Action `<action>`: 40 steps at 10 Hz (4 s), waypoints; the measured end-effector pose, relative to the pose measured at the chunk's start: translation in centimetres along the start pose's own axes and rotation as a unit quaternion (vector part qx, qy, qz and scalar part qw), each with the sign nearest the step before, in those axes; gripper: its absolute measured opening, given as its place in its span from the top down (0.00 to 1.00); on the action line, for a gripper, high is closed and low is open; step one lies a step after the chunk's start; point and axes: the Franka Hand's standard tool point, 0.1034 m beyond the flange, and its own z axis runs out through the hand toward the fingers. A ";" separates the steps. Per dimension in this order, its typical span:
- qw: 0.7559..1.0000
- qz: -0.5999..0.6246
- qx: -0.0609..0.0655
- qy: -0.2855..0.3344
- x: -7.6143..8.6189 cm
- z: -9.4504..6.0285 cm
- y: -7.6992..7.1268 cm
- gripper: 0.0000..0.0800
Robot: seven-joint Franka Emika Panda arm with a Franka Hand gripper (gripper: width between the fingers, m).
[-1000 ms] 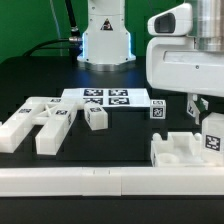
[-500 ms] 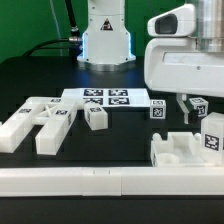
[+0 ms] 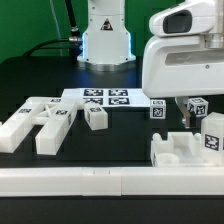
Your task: Assemble chair
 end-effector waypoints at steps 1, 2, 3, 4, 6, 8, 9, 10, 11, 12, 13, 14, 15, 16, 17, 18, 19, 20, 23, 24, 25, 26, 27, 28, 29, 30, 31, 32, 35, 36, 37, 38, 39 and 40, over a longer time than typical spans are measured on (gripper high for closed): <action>1.000 -0.027 0.000 0.000 0.0 0.0 0.0 0.19; 0.997 -0.072 -0.004 0.000 0.0 0.0 0.1 0.19; 0.994 -0.110 -0.004 0.000 0.0 0.0 0.1 0.19; 0.990 -0.139 -0.005 0.000 0.0 0.0 0.2 0.19; 0.976 -0.217 -0.010 -0.001 0.1 0.0 0.6 0.19; 0.970 -0.243 -0.012 -0.002 0.1 0.0 0.8 0.19; 0.970 -0.242 -0.012 -0.002 0.1 0.0 0.8 0.35; 0.970 -0.241 -0.012 -0.002 0.1 0.0 0.8 0.52; 0.973 -0.229 -0.012 -0.002 0.1 0.0 0.8 0.52; 0.975 -0.220 -0.011 -0.002 0.1 0.0 0.8 0.64; 0.987 -0.163 -0.010 -0.001 0.1 0.0 0.7 0.64; 0.993 -0.121 -0.009 0.001 0.1 0.0 0.8 0.64; 0.997 -0.076 -0.009 0.002 0.1 0.0 0.8 0.64; 1.000 -0.026 -0.009 0.003 0.2 0.0 1.0 0.64; 1.000 0.016 -0.009 0.003 0.1 0.0 1.0 0.64; 0.996 0.085 -0.009 0.001 0.0 0.1 0.8 0.64; 0.991 0.131 -0.009 0.000 0.0 0.1 0.7 0.64; 0.985 0.171 -0.009 0.000 -0.1 0.1 0.6 0.64; 0.954 0.300 -0.006 -0.001 -0.1 0.2 0.3 0.64; 0.939 0.345 -0.005 0.000 -0.1 0.2 0.1 0.64; 0.929 0.371 -0.006 0.000 -0.2 0.3 0.0 0.64; 0.920 0.391 -0.005 0.000 -0.2 0.2 0.0 0.64; 0.916 0.402 -0.005 0.000 -0.1 0.3 0.0 0.64; 0.921 0.390 -0.005 0.000 -0.2 0.3 0.0 0.54; 0.930 0.368 -0.005 0.001 -0.1 0.3 0.0 0.31; 0.940 0.342 -0.006 0.001 -0.1 0.2 0.0 0.31; 0.952 0.305 -0.008 0.000 -0.2 0.3 -0.2 0.21; 0.973 0.232 -0.007 0.000 -0.2 0.3 -0.3 0.20; 0.998 0.066 -0.011 0.000 -0.2 0.2 -0.4 0.19; 1.000 0.029 -0.012 -0.001 -0.2 0.3 -0.3 0.19; 1.000 -0.021 -0.013 -0.002 -0.2 0.4 -0.2 0.19; 0.999 -0.050 -0.014 -0.002 -0.2 0.3 -0.2 0.19; 0.998 -0.065 -0.014 -0.002 -0.2 0.3 -0.1 0.19; 0.996 -0.093 -0.015 -0.002 -0.2 0.3 -0.1 0.19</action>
Offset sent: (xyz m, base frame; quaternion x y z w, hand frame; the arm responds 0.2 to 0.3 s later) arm -0.0024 0.0020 0.0031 0.0036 -0.0012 -0.2021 0.9794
